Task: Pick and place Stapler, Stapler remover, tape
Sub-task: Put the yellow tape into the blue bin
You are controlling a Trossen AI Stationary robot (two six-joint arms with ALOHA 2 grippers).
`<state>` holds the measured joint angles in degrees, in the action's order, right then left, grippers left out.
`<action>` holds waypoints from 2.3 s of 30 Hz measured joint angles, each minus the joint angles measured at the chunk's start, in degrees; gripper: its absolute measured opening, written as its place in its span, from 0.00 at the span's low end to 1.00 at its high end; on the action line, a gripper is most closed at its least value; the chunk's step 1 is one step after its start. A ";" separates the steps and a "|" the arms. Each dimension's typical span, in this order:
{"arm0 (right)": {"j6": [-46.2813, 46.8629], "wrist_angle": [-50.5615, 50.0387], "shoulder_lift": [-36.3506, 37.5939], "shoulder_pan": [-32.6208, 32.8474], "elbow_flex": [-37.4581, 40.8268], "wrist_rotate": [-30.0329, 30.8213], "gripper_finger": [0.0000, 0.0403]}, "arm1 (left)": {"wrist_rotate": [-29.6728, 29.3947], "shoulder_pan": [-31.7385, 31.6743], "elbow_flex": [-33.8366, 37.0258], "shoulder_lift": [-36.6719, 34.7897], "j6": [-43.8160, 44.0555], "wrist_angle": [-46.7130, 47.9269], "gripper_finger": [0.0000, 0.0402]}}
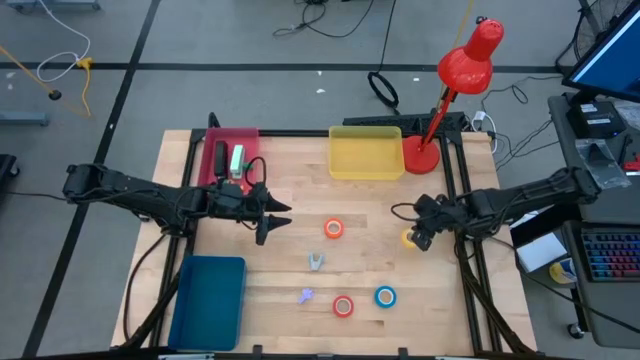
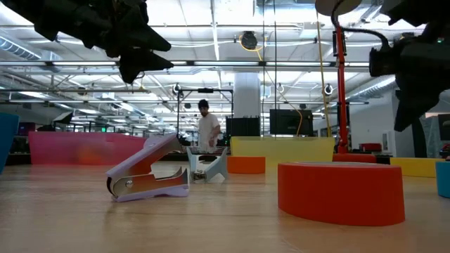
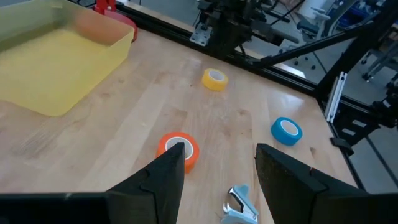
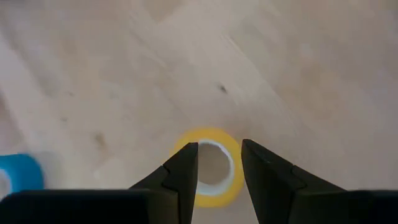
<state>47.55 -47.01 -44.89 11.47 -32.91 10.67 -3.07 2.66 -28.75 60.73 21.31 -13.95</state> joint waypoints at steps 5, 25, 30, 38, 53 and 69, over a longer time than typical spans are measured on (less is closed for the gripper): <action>6.00 -4.31 -4.27 -0.27 -0.37 -0.37 0.29 | -0.01 0.00 0.00 0.00 -0.42 -0.01 0.49; 10.28 -2.92 -14.39 -4.75 -0.37 -5.23 0.29 | -0.04 0.00 0.00 0.00 -7.83 -0.10 0.49; 10.27 -3.99 -14.39 -6.24 -0.37 -6.26 0.29 | -0.04 0.00 0.00 0.00 -8.18 -0.10 0.49; 10.23 -2.95 -16.85 -6.26 -0.37 -6.67 0.29 | -0.04 0.00 0.00 0.00 -9.69 -0.10 0.49; 9.49 1.54 -23.72 -6.26 2.72 -7.60 0.29 | -0.04 0.00 0.00 0.00 -11.17 -0.12 0.49; 11.09 4.19 -23.51 -6.21 5.96 -6.22 0.29 | -0.04 0.00 0.00 0.00 -15.25 -0.10 0.49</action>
<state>58.64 -42.82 -68.40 5.26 -26.95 4.45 -3.11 2.66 -28.75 60.73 6.07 -14.04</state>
